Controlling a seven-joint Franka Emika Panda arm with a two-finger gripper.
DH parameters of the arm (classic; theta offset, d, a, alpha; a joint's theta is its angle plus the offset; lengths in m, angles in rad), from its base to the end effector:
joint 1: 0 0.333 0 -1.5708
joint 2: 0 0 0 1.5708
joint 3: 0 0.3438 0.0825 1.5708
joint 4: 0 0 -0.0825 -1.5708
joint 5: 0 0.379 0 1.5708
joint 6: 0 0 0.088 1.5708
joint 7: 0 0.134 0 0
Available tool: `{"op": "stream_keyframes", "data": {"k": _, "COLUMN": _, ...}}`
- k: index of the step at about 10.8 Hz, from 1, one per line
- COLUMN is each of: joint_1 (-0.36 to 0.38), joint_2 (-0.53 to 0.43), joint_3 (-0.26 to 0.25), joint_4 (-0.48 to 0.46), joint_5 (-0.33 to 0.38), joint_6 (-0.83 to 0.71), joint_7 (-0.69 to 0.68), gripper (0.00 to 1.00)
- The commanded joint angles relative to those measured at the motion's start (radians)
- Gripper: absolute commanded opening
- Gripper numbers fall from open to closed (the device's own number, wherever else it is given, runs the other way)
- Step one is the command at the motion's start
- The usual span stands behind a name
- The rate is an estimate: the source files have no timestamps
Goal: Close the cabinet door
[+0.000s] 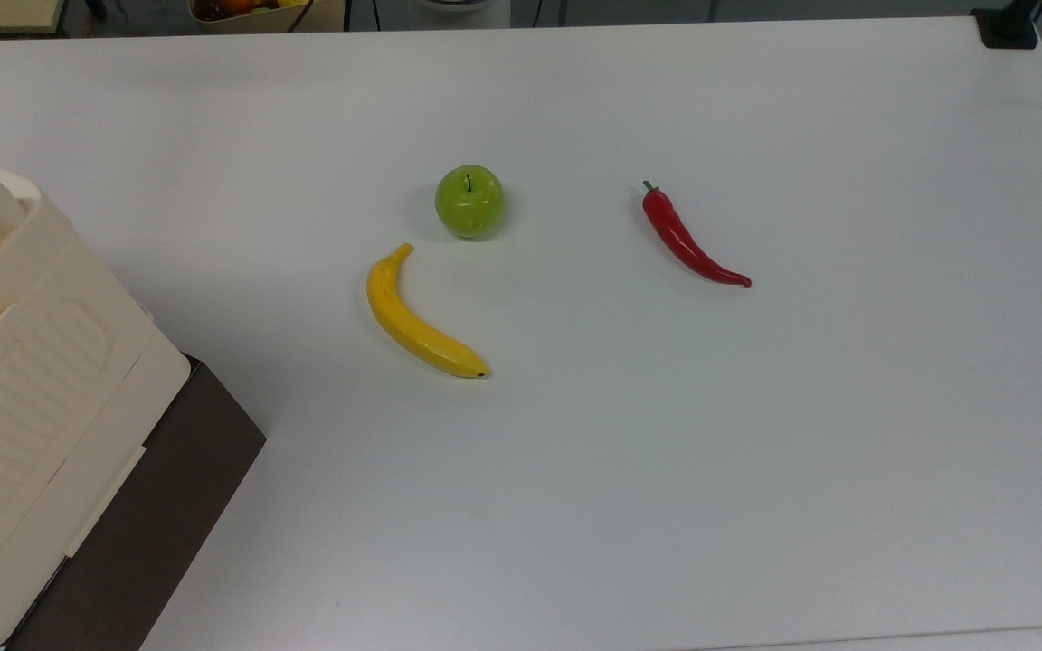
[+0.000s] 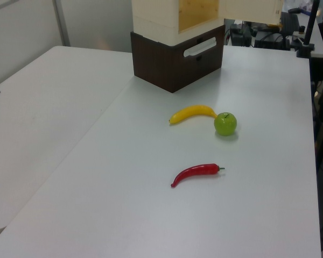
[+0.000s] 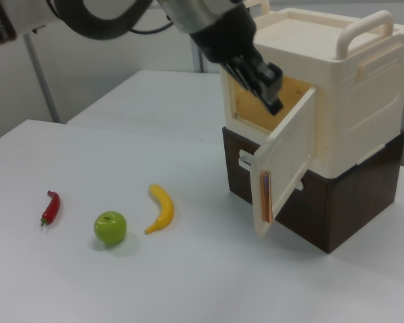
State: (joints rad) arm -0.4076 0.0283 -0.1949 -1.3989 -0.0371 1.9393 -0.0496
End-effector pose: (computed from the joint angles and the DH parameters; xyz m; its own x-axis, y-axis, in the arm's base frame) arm 0.4917 -0.3397 0.7369 0.7546 -0.4393 0.4875 -0.5338 -0.8430 0.0664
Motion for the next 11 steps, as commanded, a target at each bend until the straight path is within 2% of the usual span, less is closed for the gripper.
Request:
{"op": "stream_keyframes", "data": {"k": 1, "joint_1": -0.065, "joint_2": 0.007, "joint_3": -0.003, "joint_4": -0.018, "joint_5": 0.034, "joint_6": 0.009, "joint_7": -0.071, "gripper": 0.00}}
{"op": "stream_keyframes", "data": {"k": 3, "joint_1": -0.088, "joint_2": 0.009, "joint_3": -0.003, "joint_4": -0.040, "joint_5": 0.036, "joint_6": 0.009, "joint_7": -0.102, "gripper": 0.00}}
{"op": "stream_keyframes", "data": {"k": 8, "joint_1": -0.065, "joint_2": 0.019, "joint_3": 0.008, "joint_4": -0.077, "joint_5": 0.063, "joint_6": 0.006, "joint_7": -0.095, "gripper": 0.00}}
{"op": "stream_keyframes", "data": {"k": 11, "joint_1": -0.030, "joint_2": 0.030, "joint_3": 0.011, "joint_4": -0.081, "joint_5": 0.123, "joint_6": 0.009, "joint_7": -0.087, "gripper": 0.00}}
